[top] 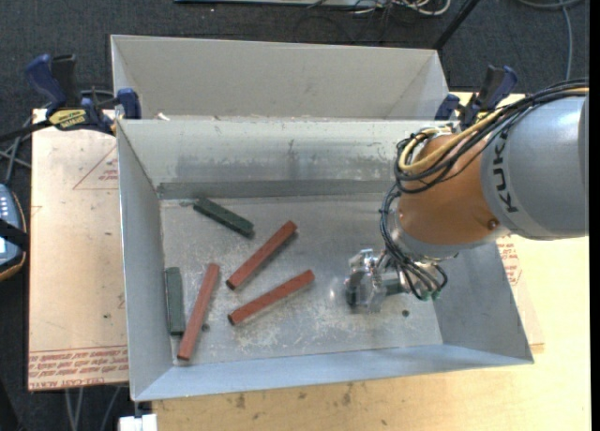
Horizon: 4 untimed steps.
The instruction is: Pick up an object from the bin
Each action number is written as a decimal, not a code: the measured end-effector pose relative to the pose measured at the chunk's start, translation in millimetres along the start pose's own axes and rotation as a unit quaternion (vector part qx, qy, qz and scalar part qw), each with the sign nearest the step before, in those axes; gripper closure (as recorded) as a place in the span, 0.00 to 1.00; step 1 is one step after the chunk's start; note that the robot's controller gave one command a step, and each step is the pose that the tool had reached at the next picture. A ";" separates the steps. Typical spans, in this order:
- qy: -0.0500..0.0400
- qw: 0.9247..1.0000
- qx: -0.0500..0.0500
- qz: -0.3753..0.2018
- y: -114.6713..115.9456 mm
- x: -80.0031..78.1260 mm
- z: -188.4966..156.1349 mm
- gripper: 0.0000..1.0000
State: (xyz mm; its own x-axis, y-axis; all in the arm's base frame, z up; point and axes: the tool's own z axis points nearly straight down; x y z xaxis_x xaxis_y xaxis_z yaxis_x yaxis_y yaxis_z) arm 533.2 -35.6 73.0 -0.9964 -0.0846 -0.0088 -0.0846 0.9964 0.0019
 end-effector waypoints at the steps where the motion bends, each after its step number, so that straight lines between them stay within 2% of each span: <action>1: 0.000 1.000 0.000 0.000 0.0 0.0 0.0 1.00; 2: 0.007 1.000 0.000 -0.012 -1.1 -20.3 -42.6 1.00; 3: 0.003 1.000 0.001 -0.015 23.6 -73.8 -92.1 1.00; 4: -0.002 1.000 0.000 -0.020 37.7 -78.4 -104.6 1.00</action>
Offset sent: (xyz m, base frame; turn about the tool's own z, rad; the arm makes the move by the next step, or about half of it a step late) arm 0.0742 0.0018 0.1519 -0.0818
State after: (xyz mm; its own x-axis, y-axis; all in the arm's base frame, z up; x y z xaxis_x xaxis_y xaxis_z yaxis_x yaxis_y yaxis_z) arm 607.3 8.4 178.3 -0.9922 -0.1242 -0.0136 -0.1242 0.9923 0.0024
